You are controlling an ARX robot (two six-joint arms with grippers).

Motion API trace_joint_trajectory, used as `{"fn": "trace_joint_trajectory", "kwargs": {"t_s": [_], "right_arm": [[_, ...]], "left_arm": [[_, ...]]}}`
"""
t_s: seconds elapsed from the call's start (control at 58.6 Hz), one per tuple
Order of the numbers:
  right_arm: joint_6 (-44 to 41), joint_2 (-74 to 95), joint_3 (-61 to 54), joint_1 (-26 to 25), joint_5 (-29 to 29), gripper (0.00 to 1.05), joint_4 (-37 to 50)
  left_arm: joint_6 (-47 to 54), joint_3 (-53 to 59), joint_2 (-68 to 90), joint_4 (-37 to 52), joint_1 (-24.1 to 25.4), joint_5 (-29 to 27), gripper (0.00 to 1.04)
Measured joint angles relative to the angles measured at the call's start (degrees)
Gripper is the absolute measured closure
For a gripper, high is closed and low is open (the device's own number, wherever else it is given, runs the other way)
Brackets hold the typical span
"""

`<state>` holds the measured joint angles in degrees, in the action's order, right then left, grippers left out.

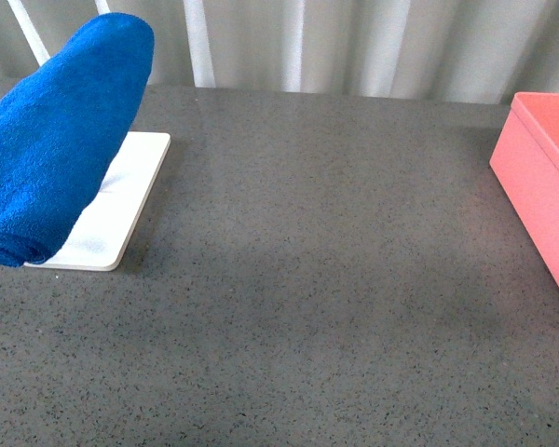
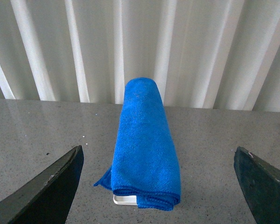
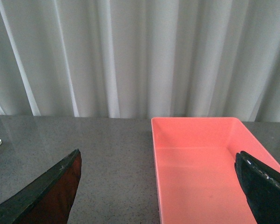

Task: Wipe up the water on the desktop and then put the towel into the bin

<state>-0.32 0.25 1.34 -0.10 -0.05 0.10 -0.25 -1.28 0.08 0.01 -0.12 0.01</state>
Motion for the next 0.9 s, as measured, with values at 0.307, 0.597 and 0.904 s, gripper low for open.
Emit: {"fn": "trace_joint_trajectory", "kwargs": {"t_s": [0.307,0.597,0.904], "right_arm": [[-0.02,0.00,0.00,0.00,0.00,0.07,0.00],[0.00,0.00,0.00,0.00,0.00,0.07,0.00],[0.00,0.00,0.00,0.00,0.00,0.07,0.00]], "left_arm": [[0.00,0.00,0.00,0.00,0.00,0.00,0.07],[0.00,0.00,0.00,0.00,0.00,0.00,0.07],[0.00,0.00,0.00,0.00,0.00,0.00,0.07]]}}
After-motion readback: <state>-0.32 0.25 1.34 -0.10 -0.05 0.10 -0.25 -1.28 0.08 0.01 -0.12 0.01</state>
